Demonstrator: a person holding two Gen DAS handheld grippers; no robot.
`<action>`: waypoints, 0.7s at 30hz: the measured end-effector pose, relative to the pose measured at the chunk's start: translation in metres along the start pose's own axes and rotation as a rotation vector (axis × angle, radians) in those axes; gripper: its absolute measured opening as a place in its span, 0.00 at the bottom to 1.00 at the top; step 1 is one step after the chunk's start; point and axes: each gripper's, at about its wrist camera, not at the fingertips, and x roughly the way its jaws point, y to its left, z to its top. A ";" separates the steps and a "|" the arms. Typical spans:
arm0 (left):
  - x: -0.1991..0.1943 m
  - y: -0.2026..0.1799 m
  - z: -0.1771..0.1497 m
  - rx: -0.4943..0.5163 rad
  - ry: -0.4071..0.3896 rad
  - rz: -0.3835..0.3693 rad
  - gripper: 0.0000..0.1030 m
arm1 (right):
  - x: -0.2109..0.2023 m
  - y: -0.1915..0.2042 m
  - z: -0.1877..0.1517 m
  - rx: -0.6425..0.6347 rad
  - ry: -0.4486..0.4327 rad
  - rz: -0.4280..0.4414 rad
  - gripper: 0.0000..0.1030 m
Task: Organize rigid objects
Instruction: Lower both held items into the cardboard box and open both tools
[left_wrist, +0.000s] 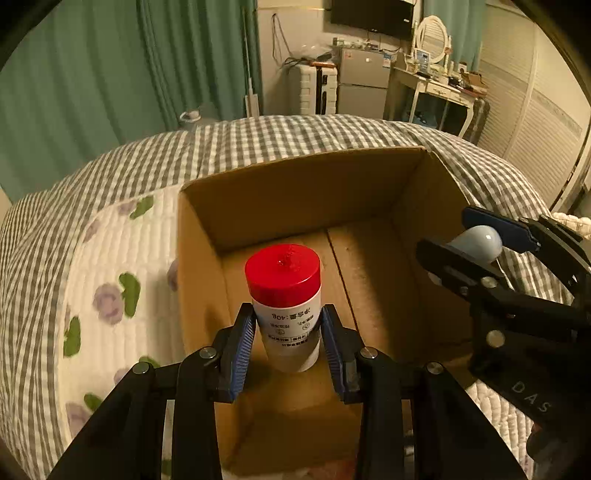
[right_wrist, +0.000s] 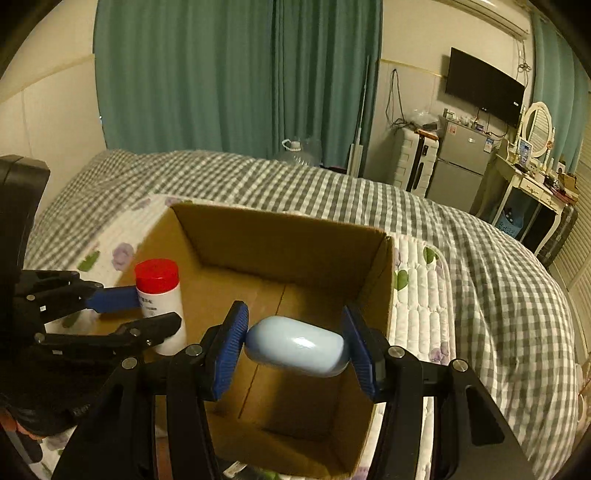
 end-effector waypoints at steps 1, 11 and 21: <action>0.000 -0.001 0.001 0.001 -0.015 0.002 0.36 | 0.003 -0.001 0.000 -0.005 0.000 0.000 0.51; -0.027 0.010 0.010 -0.011 -0.083 0.026 0.51 | 0.012 -0.012 0.012 0.053 -0.001 0.029 0.52; -0.109 0.030 -0.006 -0.055 -0.197 0.037 0.89 | -0.063 -0.034 0.026 0.140 -0.054 -0.042 0.77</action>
